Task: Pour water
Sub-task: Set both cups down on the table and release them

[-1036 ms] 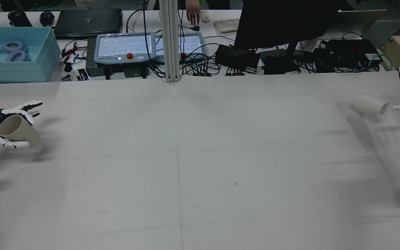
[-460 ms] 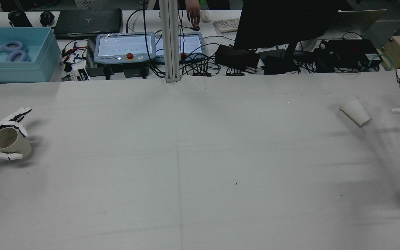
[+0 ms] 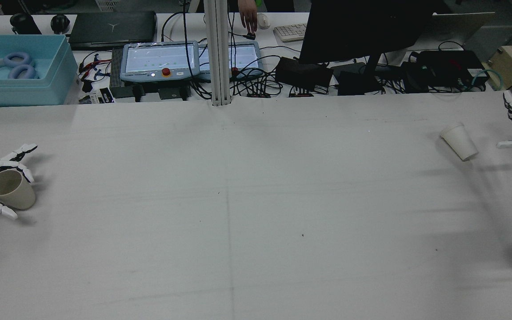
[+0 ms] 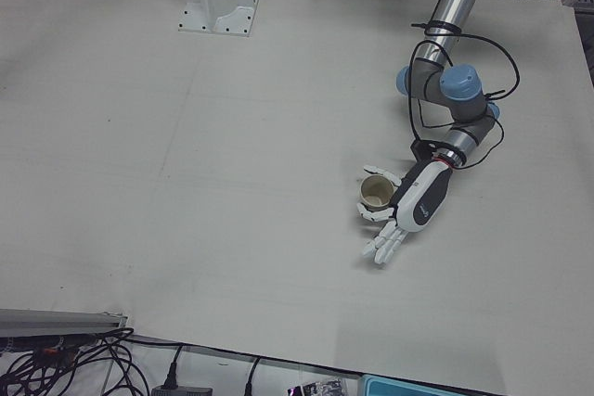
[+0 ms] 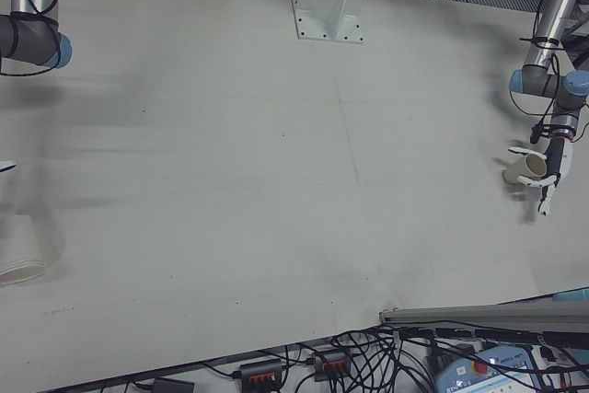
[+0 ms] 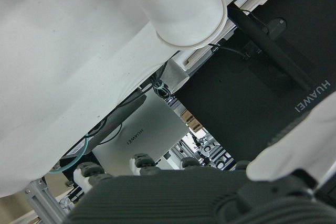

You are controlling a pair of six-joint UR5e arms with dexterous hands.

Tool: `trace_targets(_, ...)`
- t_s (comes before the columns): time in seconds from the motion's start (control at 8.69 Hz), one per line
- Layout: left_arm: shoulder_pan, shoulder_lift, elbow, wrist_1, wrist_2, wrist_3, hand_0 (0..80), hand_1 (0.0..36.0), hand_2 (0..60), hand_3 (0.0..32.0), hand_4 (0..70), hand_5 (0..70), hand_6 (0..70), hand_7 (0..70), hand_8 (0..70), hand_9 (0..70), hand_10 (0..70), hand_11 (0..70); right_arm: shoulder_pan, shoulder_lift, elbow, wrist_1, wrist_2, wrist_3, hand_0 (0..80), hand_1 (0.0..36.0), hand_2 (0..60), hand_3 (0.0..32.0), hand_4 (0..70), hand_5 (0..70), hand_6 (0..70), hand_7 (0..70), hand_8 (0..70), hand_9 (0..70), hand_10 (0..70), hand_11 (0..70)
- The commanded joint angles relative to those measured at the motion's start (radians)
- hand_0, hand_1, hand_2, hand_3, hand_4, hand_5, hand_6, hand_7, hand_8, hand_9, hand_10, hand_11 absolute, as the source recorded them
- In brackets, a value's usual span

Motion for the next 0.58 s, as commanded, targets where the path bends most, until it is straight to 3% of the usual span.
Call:
trace_targets(0.0, 0.000, -0.001, 0.004, 0.009, 0.000, 0.002, 52.7, 4.7, 0.0, 0.0, 34.5, 0.0, 2.9, 8.3, 0.7, 0.2, 0.0, 0.5, -0.002, -0.004, -0.001, 0.000, 0.000, 0.000, 31.0, 0.0, 0.0, 32.0, 0.0, 0.0, 0.0, 0.0, 4.2, 0.0, 0.0, 0.0)
trace_targets(0.46, -0.011, 0.004, 0.001, 0.026, 0.005, -0.018, 50.3, 1.1, 0.0, 0.0, 11.8, 0.0, 0.0, 4.7, 0.8, 0.0, 0.0, 0.0, -0.002, -0.005, -0.004, 0.000, 0.000, -0.005, 28.5, 0.0, 0.0, 32.0, 0.0, 0.0, 0.0, 0.0, 4.2, 0.0, 0.0, 0.0)
